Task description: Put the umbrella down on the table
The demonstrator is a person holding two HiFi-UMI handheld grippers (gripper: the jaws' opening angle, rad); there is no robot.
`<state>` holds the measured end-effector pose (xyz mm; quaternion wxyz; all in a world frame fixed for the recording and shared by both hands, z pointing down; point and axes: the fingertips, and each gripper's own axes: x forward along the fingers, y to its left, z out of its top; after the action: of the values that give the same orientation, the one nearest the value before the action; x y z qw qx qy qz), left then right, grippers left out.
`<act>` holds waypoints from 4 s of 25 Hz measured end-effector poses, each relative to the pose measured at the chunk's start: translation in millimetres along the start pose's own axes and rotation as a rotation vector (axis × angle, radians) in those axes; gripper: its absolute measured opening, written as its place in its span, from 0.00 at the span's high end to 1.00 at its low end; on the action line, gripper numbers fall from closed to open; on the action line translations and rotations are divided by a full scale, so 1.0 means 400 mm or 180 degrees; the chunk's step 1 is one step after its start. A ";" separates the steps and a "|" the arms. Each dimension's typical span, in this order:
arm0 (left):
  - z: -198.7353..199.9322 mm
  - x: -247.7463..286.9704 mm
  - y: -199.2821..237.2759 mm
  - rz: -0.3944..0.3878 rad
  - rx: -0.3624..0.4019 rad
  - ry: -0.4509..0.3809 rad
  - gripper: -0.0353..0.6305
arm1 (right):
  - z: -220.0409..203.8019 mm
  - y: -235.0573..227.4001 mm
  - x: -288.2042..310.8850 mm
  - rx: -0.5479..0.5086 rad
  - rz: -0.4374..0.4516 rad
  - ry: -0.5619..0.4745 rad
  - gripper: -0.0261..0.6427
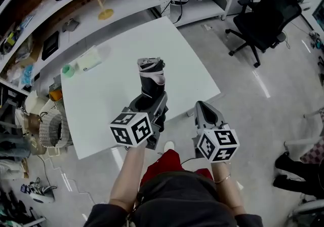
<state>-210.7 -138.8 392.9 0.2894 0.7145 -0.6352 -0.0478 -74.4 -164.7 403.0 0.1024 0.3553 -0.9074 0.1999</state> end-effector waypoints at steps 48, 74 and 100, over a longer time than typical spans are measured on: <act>-0.244 0.570 -0.004 -0.0581 0.1008 0.1846 0.64 | -0.065 -0.329 0.150 0.0543 -0.1091 0.0354 0.93; -0.310 0.634 0.004 -0.0400 0.1273 0.2156 0.63 | -0.098 -0.370 0.180 0.0645 -0.1050 0.0501 0.93; -0.289 0.634 -0.005 -0.0322 0.1370 0.1942 0.52 | -0.099 -0.349 0.169 0.0644 -0.1049 0.0498 0.93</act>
<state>-110.7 -335.2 563.7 0.3059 0.7708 -0.4792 0.2876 -25.9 -281.4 501.4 0.1677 0.4908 -0.8015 0.2975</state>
